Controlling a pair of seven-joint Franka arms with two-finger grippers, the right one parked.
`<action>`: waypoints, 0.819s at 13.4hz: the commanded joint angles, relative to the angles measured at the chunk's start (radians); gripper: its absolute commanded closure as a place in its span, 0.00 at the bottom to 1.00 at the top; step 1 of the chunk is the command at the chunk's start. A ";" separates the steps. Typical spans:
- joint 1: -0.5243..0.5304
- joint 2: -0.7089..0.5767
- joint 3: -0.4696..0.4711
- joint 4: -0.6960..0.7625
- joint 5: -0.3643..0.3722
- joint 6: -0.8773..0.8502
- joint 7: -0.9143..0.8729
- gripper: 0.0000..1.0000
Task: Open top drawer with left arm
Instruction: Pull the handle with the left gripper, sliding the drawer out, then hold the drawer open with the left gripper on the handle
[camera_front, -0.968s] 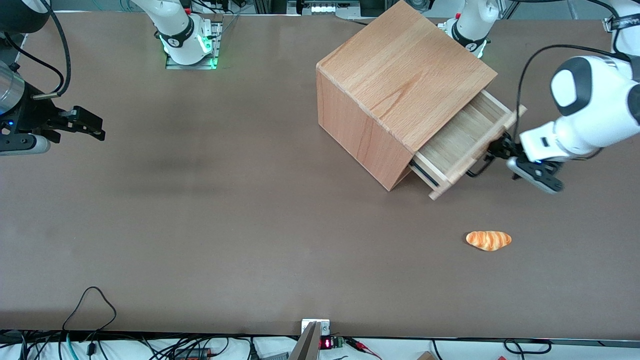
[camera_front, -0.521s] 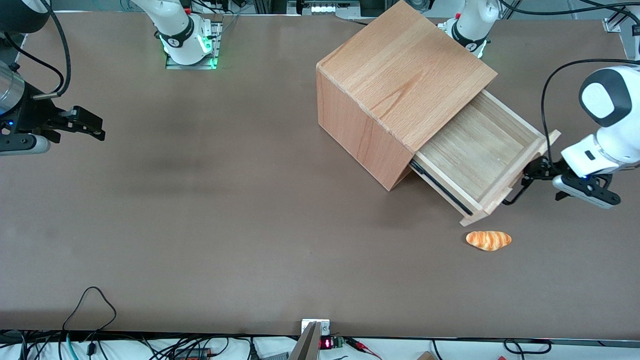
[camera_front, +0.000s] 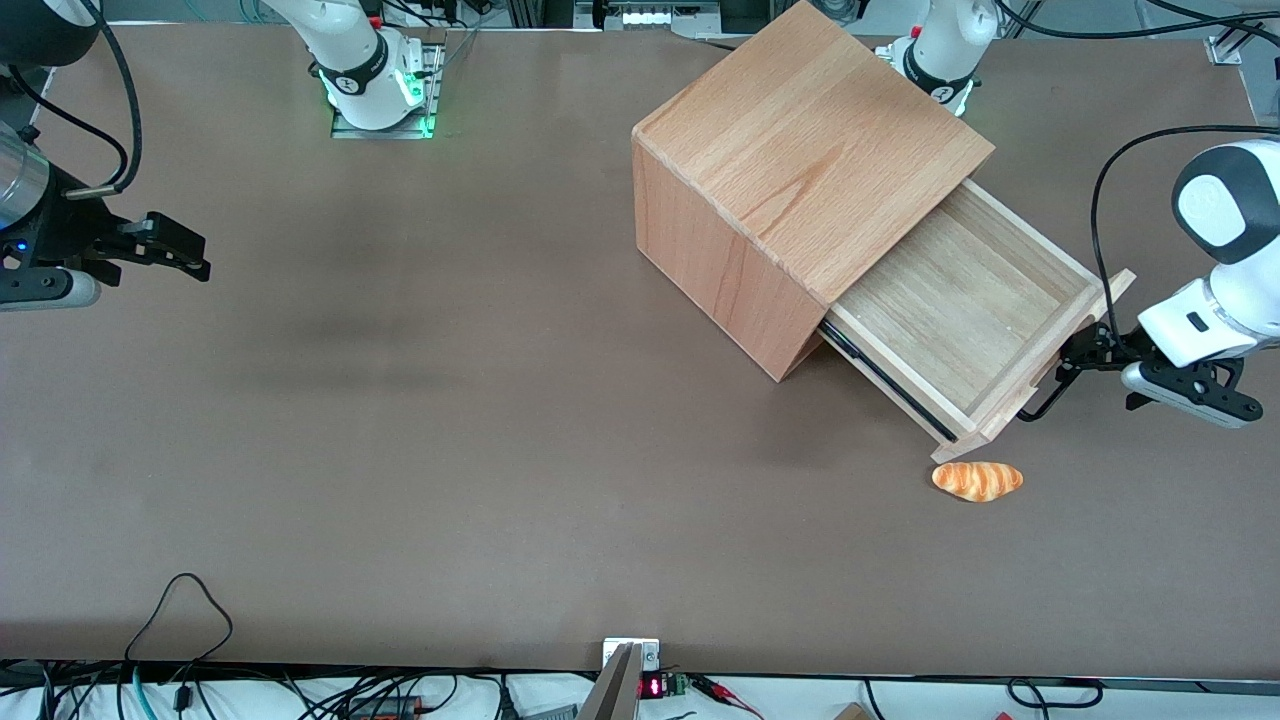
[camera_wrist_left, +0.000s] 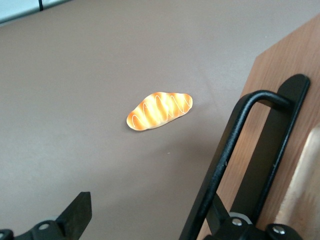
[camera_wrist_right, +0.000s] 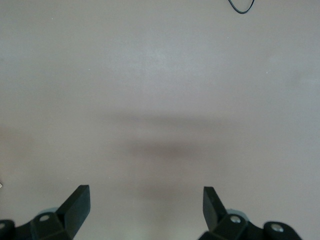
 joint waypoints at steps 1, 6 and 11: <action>-0.009 0.001 0.010 0.121 -0.006 -0.082 -0.079 0.00; -0.009 -0.022 0.013 0.166 -0.002 -0.234 -0.131 0.00; -0.014 -0.150 0.013 0.183 0.136 -0.429 -0.343 0.00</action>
